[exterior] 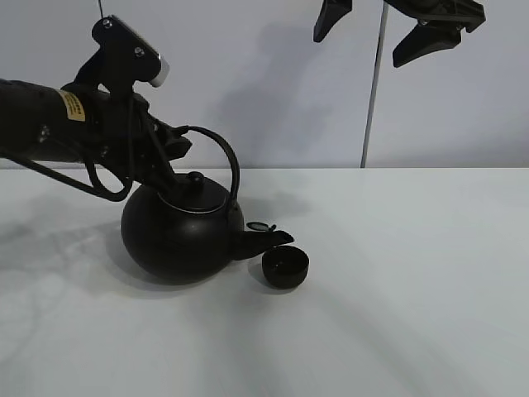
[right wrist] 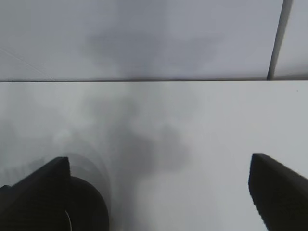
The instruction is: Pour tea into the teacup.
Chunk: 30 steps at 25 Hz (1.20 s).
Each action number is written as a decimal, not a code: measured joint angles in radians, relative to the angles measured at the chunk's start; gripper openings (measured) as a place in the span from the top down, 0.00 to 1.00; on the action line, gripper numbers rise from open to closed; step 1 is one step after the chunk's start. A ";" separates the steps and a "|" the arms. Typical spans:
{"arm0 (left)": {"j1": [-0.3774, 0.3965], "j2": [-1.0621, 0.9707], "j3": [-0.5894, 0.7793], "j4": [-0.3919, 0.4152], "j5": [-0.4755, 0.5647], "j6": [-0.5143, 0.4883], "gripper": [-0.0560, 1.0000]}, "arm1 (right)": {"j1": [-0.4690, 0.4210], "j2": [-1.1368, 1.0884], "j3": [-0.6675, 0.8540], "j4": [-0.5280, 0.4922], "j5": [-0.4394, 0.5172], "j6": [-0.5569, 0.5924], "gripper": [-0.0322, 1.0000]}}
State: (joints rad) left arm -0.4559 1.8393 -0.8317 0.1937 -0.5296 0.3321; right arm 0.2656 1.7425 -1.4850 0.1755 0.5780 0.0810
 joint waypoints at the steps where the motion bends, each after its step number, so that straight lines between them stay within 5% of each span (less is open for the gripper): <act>1: 0.000 0.000 -0.002 0.000 0.001 0.012 0.84 | 0.000 0.000 0.000 0.000 0.000 0.000 0.30; 30: -0.004 0.000 -0.025 0.000 0.014 0.126 0.84 | 0.000 0.000 0.000 0.000 0.000 0.000 0.30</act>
State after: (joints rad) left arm -0.4597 1.8393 -0.8568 0.1937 -0.5157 0.4579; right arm 0.2656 1.7425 -1.4850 0.1755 0.5780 0.0810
